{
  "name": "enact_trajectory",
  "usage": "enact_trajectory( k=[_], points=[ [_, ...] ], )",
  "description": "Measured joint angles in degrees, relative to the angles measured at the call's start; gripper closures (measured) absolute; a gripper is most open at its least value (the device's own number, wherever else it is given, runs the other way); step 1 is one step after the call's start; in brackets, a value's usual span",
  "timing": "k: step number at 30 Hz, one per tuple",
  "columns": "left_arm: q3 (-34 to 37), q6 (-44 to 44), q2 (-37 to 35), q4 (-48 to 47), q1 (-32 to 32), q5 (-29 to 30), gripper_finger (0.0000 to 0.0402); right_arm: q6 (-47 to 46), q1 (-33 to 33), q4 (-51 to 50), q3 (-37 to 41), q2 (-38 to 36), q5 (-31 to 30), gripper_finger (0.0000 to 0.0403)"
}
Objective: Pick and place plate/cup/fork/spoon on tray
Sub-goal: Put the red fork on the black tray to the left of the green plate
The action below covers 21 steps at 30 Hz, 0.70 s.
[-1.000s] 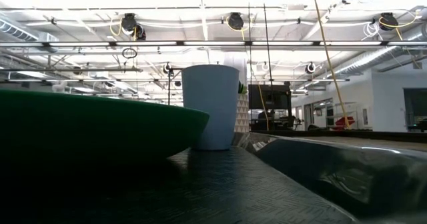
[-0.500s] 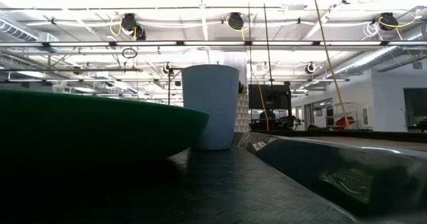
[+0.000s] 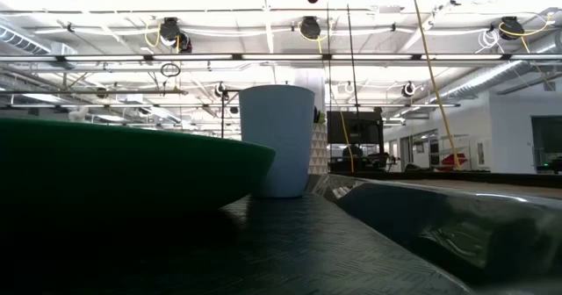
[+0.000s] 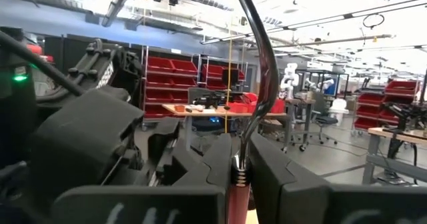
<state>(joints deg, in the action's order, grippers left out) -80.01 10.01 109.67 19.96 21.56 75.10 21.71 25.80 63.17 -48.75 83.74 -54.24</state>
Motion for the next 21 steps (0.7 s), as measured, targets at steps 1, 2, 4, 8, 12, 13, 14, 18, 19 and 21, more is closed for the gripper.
enact_trajectory(
  k=[1,2,4,8,12,13,14,18,19,21],
  points=[
    [0.0,-0.2,0.0,0.1,-0.2,0.0,0.0137,0.0,0.0,0.0,0.0,0.0,0.0,0.0384],
    [0.0,-0.8,0.0,0.0,-0.4,-0.1,0.0144,-0.2,0.0,0.0,0.0,0.0,0.0,0.0384],
    [0.0,-2.1,0.0,-0.1,-0.9,-0.5,0.0163,-1.1,0.0,0.0,0.0,0.0,-0.7,0.0384],
    [0.0,-3.8,0.0,-0.4,-1.7,-2.8,0.0206,-1.2,0.0,0.0,0.0,0.0,-3.5,0.0385],
    [0.0,-2.9,0.0,-0.4,-2.0,-5.1,0.0231,-1.3,0.0,0.0,0.0,0.0,-4.5,0.0385],
    [0.0,-2.2,0.0,-0.4,-2.2,-6.6,0.0232,-1.6,0.0,-0.2,0.0,0.0,-5.0,0.0385],
    [0.0,-1.8,0.0,-0.4,-2.3,-7.8,0.0231,-2.1,0.0,-0.2,0.0,0.0,-5.8,0.0385],
    [0.0,-0.1,0.0,-2.0,-2.6,-9.2,0.0209,-3.0,0.0,-0.8,0.0,0.0,-6.9,0.0385],
    [0.0,0.5,0.0,-2.1,-2.6,-9.2,0.0202,-3.0,0.0,-0.8,0.0,0.0,-7.6,0.0385],
    [0.0,0.4,0.0,-2.1,-2.5,-9.1,0.0188,-3.0,0.0,-0.8,0.0,0.0,-8.5,0.0385]
  ],
)
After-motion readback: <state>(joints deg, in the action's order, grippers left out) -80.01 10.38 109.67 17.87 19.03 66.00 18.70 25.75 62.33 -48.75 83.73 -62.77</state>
